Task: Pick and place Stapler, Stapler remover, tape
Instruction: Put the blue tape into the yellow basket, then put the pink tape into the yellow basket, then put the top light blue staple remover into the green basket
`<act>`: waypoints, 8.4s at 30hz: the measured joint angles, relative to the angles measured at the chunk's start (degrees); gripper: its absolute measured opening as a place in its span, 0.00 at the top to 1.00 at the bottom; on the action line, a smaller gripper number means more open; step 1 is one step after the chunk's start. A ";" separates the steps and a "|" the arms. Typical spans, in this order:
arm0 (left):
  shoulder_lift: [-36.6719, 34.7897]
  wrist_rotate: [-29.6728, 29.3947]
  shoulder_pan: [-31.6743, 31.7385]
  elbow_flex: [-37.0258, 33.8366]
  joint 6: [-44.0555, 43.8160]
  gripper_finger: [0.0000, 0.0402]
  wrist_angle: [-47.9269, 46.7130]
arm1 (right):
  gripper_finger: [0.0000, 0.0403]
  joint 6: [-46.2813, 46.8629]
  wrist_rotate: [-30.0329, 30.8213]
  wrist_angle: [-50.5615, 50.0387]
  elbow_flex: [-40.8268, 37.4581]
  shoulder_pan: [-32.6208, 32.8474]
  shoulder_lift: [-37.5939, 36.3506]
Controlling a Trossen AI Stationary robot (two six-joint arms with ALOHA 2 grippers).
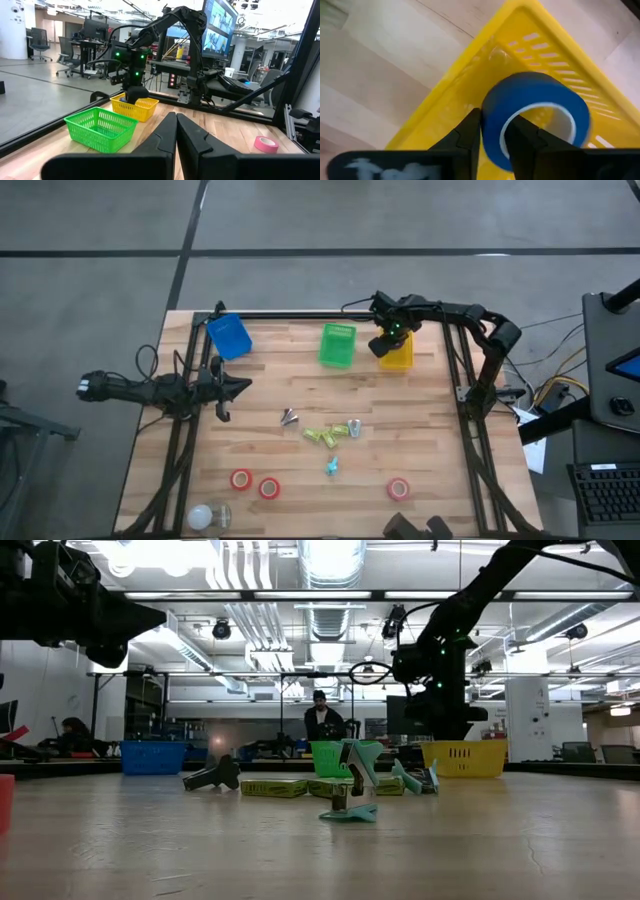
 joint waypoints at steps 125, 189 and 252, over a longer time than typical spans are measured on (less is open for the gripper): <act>0.35 0.00 0.00 0.00 0.00 0.97 -1.31 | 0.90 20.84 7.60 1.69 -10.66 55.44 -23.39; 0.55 0.00 0.00 0.01 0.01 0.97 -1.94 | 0.85 0.01 8.92 1.04 -5.66 -5.25 -8.97; 0.55 0.00 0.01 0.01 0.00 0.97 -2.24 | 0.58 36.72 4.89 5.41 -7.32 49.25 -11.18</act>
